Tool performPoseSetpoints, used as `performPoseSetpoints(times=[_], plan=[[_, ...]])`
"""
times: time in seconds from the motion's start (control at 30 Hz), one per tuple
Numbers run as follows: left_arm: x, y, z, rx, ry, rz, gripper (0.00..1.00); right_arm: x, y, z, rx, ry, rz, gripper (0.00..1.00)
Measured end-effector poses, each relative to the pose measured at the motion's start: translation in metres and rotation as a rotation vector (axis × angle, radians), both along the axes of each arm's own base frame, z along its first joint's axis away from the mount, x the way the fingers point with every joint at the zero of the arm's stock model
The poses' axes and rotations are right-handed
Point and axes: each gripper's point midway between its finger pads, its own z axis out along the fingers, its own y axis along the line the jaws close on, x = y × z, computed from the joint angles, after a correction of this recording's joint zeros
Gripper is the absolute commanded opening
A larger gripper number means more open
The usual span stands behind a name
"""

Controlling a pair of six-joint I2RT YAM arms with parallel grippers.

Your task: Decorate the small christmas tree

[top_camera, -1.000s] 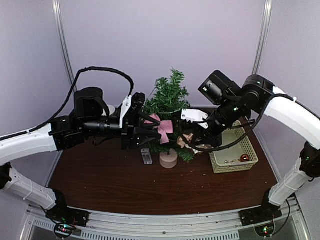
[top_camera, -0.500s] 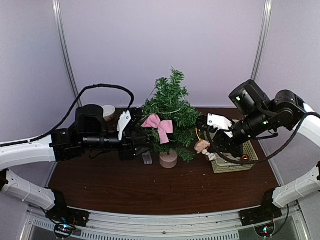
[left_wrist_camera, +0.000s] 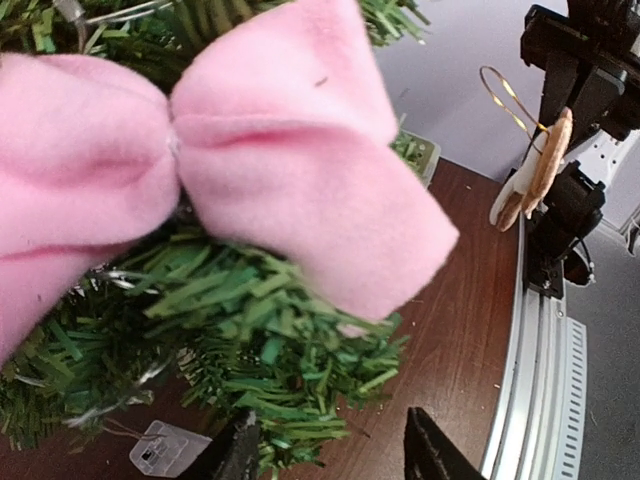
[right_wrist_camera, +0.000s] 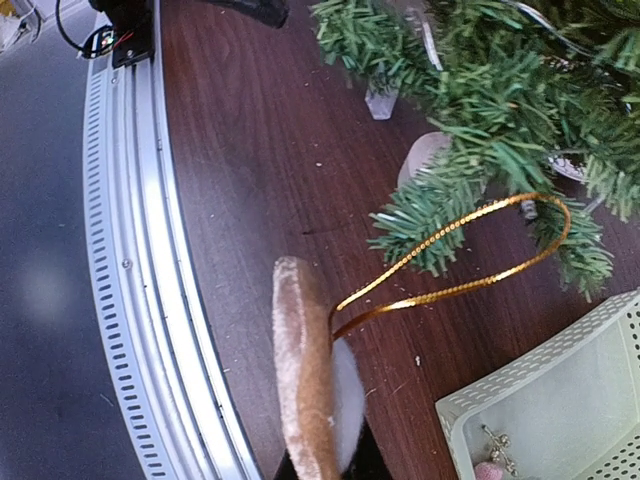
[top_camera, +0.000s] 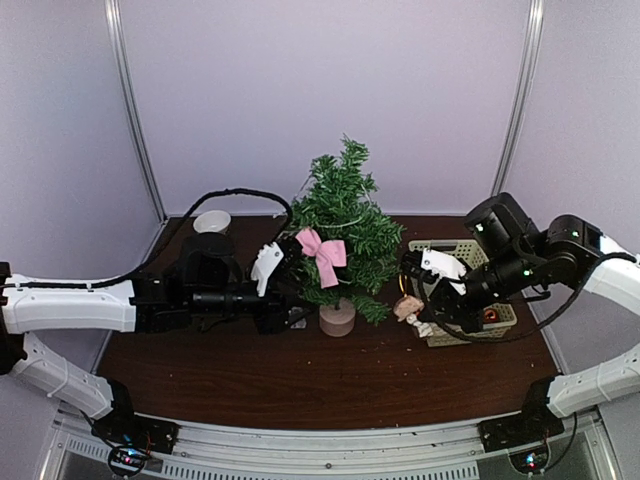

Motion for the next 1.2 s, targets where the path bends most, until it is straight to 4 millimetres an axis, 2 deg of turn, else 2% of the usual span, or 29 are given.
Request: performPoseSetpoints(times=[0.27, 0.43, 0.5, 0.73, 1.03, 1.2], plan=[[0.025, 0.004, -0.003, -0.004, -0.008, 0.145, 0.32, 0.018, -0.009, 0.008, 0.072, 0.007, -0.085, 0.0], [0.04, 0.012, -0.009, 0.023, -0.026, 0.242, 0.07, 0.022, -0.012, 0.009, 0.09, 0.026, -0.1, 0.0], [0.045, 0.015, -0.01, 0.028, -0.025, 0.266, 0.0, 0.023, -0.011, 0.008, 0.101, 0.035, -0.103, 0.0], [0.062, 0.027, -0.009, 0.036, -0.035, 0.338, 0.0, 0.021, -0.011, -0.002, 0.111, 0.076, -0.103, 0.0], [0.08, 0.041, -0.003, 0.061, -0.056, 0.381, 0.0, 0.016, -0.008, -0.005, 0.127, 0.108, -0.083, 0.0], [0.097, 0.056, -0.004, 0.077, -0.055, 0.423, 0.0, 0.013, -0.005, -0.007, 0.143, 0.12, -0.065, 0.0]])
